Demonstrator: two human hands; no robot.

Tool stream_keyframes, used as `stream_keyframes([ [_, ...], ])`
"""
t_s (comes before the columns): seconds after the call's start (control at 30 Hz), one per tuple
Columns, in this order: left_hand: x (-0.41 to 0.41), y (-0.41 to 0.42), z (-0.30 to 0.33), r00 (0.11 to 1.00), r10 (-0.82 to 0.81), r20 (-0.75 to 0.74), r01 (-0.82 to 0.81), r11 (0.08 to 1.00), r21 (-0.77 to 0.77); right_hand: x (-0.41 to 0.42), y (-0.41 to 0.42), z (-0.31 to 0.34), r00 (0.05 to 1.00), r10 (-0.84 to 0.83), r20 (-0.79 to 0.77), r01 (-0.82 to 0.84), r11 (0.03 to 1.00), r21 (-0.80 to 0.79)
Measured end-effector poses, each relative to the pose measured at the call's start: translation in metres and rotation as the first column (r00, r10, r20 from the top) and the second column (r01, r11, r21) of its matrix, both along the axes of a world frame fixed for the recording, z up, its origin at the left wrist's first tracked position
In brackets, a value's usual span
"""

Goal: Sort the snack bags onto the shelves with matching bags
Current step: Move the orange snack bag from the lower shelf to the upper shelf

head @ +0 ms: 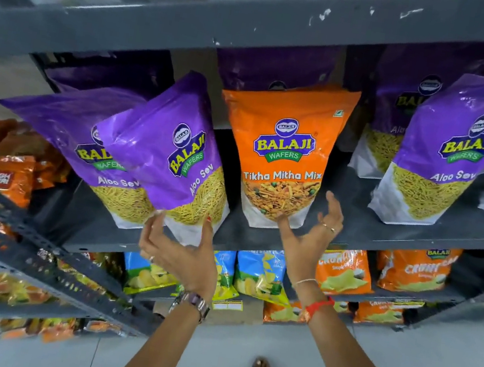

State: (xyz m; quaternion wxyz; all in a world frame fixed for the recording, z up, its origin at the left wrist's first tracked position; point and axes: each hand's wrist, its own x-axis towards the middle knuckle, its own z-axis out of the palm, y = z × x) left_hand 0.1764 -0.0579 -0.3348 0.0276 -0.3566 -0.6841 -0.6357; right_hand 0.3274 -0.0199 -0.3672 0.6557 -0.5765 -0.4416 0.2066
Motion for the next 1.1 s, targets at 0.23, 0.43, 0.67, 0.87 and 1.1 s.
stream_keyframes([
  [0.23,0.042,0.017,0.006,0.804,-0.595,-0.027,0.595,0.804,-0.010,0.027,0.022,0.013,0.953,0.300,-0.038,-0.302,0.938,-0.170],
  [0.43,0.041,0.056,0.009,0.522,-0.724,0.451,0.842,0.522,-0.137,0.038,0.024,0.014,0.922,0.383,-0.064,-0.387,0.891,-0.238],
  [0.67,0.036,0.049,0.013,0.580,-0.725,0.371,0.814,0.534,-0.229,0.042,0.000,0.016,0.949,0.315,-0.005,-0.305,0.917,-0.255],
  [0.87,0.032,0.006,0.018,0.553,-0.745,0.374,0.826,0.549,-0.128,0.044,-0.048,0.032,0.950,0.308,0.052,-0.294,0.938,-0.183],
  [1.1,0.000,-0.051,0.063,0.567,-0.768,0.298,0.798,0.602,0.031,0.024,-0.097,0.082,0.930,0.352,0.106,-0.350,0.936,-0.035],
])
